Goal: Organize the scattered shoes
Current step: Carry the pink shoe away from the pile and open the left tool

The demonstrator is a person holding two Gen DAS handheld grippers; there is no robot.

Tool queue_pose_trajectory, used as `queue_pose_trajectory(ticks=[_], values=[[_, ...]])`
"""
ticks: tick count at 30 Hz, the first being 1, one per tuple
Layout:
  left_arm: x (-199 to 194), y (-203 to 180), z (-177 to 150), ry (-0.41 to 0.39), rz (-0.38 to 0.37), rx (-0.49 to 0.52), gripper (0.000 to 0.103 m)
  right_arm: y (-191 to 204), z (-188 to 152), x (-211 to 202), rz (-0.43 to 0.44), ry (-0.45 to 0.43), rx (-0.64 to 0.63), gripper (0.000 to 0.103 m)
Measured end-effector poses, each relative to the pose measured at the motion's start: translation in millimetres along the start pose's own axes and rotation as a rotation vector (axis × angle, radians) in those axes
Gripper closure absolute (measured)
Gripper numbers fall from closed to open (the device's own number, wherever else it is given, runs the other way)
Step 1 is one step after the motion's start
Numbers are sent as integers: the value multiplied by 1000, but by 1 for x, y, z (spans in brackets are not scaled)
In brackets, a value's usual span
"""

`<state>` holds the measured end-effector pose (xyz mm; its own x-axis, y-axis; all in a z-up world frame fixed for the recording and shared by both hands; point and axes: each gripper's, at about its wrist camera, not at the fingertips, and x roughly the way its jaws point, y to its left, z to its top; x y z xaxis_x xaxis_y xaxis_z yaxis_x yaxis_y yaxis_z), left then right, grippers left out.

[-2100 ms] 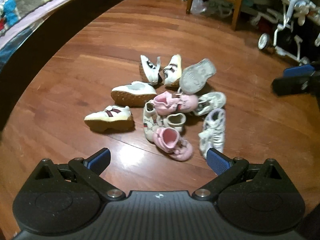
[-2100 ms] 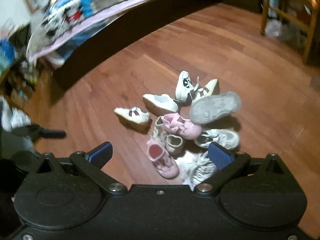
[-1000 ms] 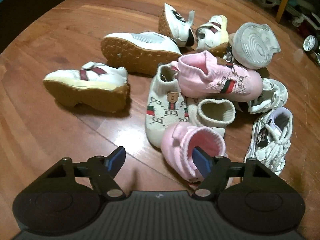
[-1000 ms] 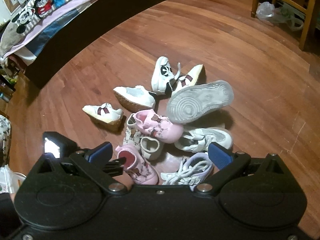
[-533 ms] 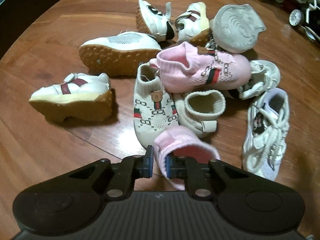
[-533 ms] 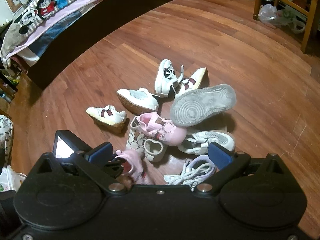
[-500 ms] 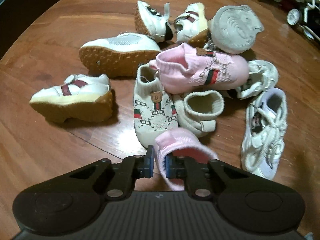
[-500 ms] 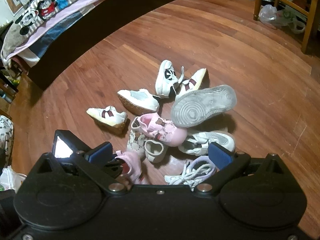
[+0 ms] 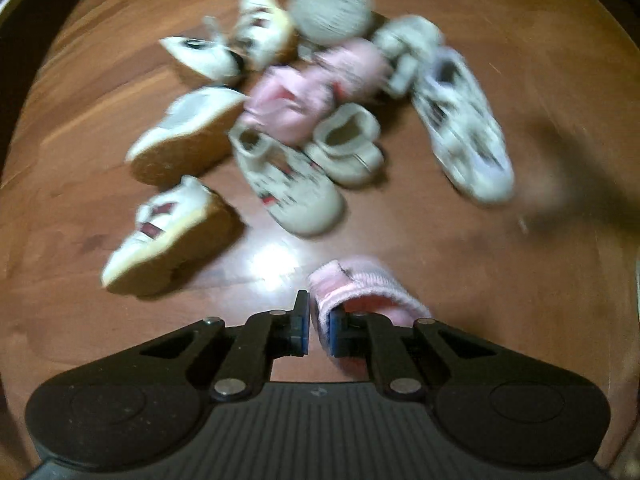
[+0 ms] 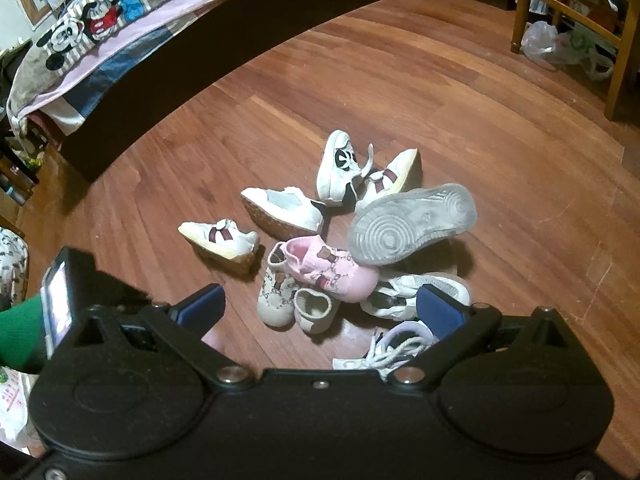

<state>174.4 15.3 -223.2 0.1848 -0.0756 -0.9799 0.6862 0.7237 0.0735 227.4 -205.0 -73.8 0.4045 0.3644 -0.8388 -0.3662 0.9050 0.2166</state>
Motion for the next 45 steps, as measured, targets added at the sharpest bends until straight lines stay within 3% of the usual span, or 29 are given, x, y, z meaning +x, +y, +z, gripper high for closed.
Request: queue_pose_trajectory(ticks=[7, 13, 39, 42, 44, 45], values=[[32, -25, -48, 68, -98, -7, 94, 5, -3, 12, -13, 34, -31, 0], [49, -33, -66, 106, -109, 2, 94, 9, -5, 14, -21, 49, -44, 0], [72, -31, -68, 194, -62, -43, 90, 15, -14, 21, -36, 79, -76, 0], [71, -28, -68, 205, -67, -53, 74, 14, -14, 22, -38, 81, -80, 0], [66, -23, -68, 196, -80, -71, 51, 14, -15, 22, -40, 82, -81, 0], [64, -20, -68, 191, -87, -80, 50, 14, -15, 23, -40, 83, -82, 0]])
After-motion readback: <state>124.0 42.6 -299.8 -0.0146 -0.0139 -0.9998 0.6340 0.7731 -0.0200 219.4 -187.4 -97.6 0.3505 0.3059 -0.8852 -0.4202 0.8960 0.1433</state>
